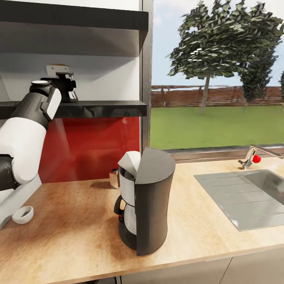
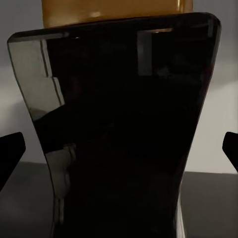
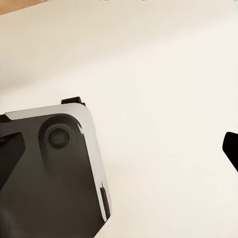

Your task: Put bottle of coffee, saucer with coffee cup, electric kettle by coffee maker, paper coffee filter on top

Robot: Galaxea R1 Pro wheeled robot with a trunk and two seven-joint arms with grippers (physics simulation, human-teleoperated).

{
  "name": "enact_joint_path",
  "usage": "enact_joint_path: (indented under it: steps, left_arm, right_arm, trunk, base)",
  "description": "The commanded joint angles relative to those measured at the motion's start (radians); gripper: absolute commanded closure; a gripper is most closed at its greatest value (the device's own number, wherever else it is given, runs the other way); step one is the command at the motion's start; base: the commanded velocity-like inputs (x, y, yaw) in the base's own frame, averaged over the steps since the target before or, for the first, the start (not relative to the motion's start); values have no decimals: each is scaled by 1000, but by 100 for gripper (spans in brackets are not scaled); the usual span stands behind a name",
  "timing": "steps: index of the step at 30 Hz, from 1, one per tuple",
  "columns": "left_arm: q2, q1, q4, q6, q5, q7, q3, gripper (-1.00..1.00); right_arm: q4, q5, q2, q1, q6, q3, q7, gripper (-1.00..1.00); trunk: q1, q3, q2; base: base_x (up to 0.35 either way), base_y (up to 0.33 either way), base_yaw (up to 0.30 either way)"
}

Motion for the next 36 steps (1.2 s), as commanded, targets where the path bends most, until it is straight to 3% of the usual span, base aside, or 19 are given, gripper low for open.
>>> enact_joint_path:
  steps: [1, 31, 32, 36]
  left_arm:
    - [1, 0, -1, 5, -1, 4, -4, -100]
    - [1, 13, -2, 5, 0, 2, -4, -100]
    - [0, 19, -2, 6, -1, 1, -4, 100]
    - [-1, 21, -3, 7, -3, 3, -5, 100]
  right_arm:
    - [1, -7, 0, 0, -4, -3, 2, -100]
    - [1, -7, 0, 0, -4, -3, 2, -100]
    - [1, -7, 0, 0, -4, -3, 2, -100]
    - [1, -7, 0, 0, -4, -3, 2, -100]
  trunk:
    - [0, 0, -1]
    - [0, 0, -1]
    - [0, 0, -1]
    - [0, 0, -1]
  base:
    - [30, 0, 0]
    - [36, 0, 0]
    - [1, 0, 0]
    - [0, 0, 0]
